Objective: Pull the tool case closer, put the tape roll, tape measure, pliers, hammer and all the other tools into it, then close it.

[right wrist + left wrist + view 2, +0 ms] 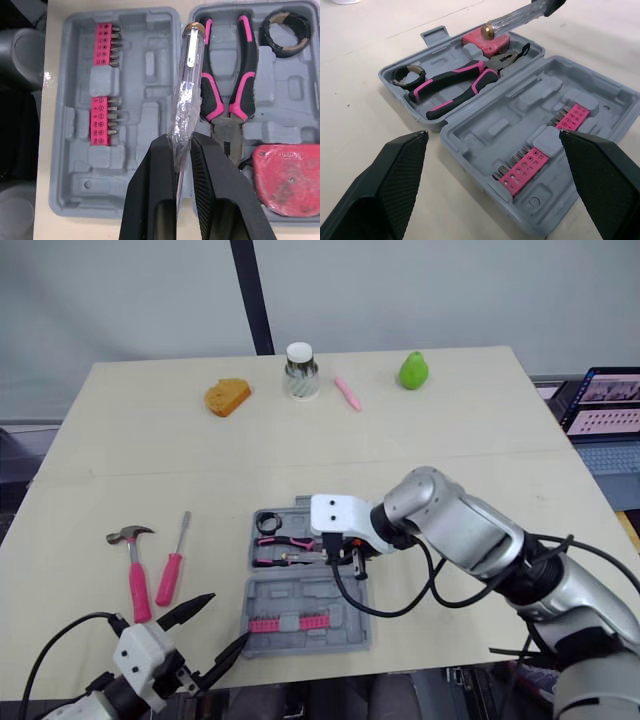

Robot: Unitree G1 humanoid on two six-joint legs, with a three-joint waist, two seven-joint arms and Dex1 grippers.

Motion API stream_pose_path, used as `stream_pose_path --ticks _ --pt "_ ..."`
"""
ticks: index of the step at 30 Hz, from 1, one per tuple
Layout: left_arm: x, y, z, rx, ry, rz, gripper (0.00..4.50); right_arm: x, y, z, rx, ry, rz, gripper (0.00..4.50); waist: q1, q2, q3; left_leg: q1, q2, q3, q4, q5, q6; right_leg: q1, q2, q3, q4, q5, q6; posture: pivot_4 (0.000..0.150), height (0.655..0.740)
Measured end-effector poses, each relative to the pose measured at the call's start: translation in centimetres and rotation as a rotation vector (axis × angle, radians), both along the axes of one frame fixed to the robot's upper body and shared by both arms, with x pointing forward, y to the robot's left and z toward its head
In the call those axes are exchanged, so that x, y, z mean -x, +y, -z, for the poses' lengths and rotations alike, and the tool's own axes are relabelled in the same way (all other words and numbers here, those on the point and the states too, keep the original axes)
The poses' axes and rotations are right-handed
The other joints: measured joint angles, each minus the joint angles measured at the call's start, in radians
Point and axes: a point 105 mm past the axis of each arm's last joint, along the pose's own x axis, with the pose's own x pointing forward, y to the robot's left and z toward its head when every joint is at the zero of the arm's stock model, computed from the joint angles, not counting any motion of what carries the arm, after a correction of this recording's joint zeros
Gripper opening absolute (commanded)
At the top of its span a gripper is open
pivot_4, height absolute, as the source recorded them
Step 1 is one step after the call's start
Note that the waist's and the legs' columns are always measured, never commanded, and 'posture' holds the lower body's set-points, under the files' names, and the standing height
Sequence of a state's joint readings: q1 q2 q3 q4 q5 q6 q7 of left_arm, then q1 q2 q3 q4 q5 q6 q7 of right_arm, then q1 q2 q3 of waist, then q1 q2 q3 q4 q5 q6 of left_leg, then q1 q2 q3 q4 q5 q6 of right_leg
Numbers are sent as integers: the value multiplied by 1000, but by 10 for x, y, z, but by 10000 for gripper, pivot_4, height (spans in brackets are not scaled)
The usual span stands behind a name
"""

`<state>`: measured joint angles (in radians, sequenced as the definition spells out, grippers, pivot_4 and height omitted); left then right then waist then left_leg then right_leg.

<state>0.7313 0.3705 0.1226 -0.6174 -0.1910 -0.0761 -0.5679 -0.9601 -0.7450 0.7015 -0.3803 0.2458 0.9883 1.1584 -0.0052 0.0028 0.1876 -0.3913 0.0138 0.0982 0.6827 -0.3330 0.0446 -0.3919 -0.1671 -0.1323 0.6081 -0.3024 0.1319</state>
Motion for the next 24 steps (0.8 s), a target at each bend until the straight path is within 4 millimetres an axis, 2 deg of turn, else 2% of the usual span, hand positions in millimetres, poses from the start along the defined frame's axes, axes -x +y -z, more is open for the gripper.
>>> stream_pose_path --ticks 7,17,21,24 --pt "3 -5 4 5 11 4 45000 6 5 13 150 23 -59 588 -1 0 0 0 0 0 0 -1 0 0 0 0 0 0 0 1500 7400" --pt "-1 -5 2 1 -7 2 45000 3 21 24 171 18 -61 588 -9 0 0 0 0 0 0 -1 -1 -1 0 0 0 0 -1 1500 7400" --pt "-2 -6 1 2 -12 6 45000 6 33 27 160 -6 -102 588 -17 0 0 0 0 0 0 -1 -1 -1 0 -1 2 0 -1 1500 7400" --pt "-2 -6 -1 24 -11 9 45000 5 34 32 167 -5 -104 588 -23 0 0 0 0 0 0 -2 -1 0 0 -1 3 0 -1 1500 7400"
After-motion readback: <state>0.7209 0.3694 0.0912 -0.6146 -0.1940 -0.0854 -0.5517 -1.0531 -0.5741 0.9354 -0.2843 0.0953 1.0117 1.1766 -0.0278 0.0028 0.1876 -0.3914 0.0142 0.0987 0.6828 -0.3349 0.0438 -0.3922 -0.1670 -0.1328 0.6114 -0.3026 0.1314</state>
